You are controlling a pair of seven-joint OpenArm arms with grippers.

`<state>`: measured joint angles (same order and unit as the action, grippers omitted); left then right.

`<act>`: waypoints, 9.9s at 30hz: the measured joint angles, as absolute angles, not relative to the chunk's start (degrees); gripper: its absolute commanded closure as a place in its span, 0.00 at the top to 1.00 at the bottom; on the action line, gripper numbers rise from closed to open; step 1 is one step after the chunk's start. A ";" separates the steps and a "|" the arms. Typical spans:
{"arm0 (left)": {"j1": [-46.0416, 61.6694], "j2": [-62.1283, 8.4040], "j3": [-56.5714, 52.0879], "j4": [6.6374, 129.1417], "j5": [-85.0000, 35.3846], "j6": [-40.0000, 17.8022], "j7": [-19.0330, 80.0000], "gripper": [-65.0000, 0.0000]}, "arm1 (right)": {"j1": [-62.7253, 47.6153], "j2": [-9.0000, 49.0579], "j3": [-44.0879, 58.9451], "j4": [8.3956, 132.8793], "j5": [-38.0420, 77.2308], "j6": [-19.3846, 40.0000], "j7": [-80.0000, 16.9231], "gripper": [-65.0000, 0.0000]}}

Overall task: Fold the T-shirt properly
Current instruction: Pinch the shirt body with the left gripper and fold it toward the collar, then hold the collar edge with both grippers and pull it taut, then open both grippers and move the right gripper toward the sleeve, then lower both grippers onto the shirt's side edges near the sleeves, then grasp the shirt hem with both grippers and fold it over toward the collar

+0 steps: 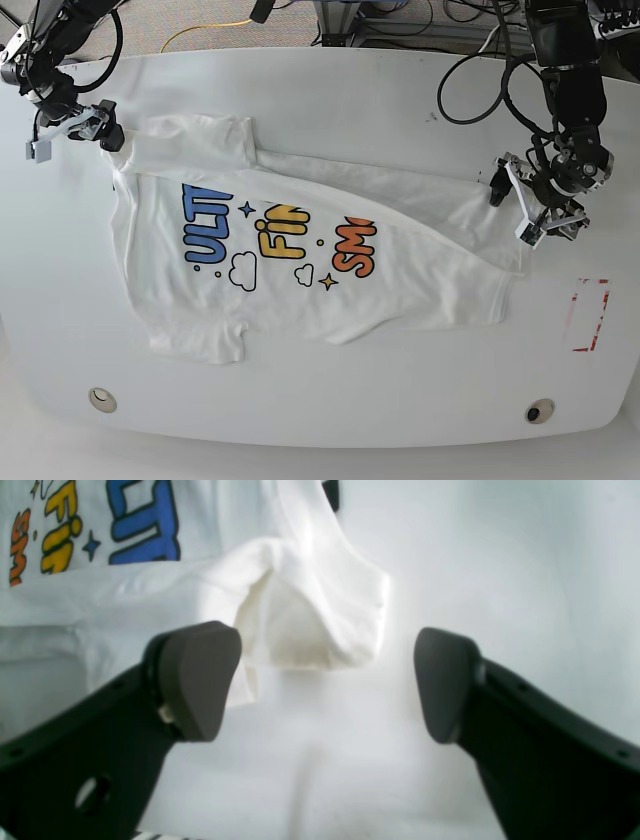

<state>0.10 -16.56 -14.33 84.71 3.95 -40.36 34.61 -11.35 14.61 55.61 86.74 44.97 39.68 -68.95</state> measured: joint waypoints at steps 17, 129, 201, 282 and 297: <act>-3.29 -16.56 -14.59 73.82 2.35 -40.12 26.89 0.69 | -6.46 15.62 53.69 74.94 44.86 40.12 -62.76 0.70; 26.50 -16.75 -23.94 101.69 4.01 -40.36 37.50 0.19 | -24.84 10.59 40.49 95.24 77.82 39.88 -73.58 0.00; 3.33 -16.03 -43.07 109.12 -8.54 -40.16 61.28 0.72 | 15.94 16.71 34.92 75.48 25.67 39.66 -62.15 0.71; -18.90 -11.84 -26.72 58.67 -8.45 -39.92 45.82 0.00 | 25.28 16.88 23.29 44.34 7.73 40.12 -29.80 0.00; -17.56 -12.73 -29.36 64.51 -8.43 -39.94 46.96 0.00 | 23.20 16.21 23.20 66.61 7.57 40.05 -46.83 0.00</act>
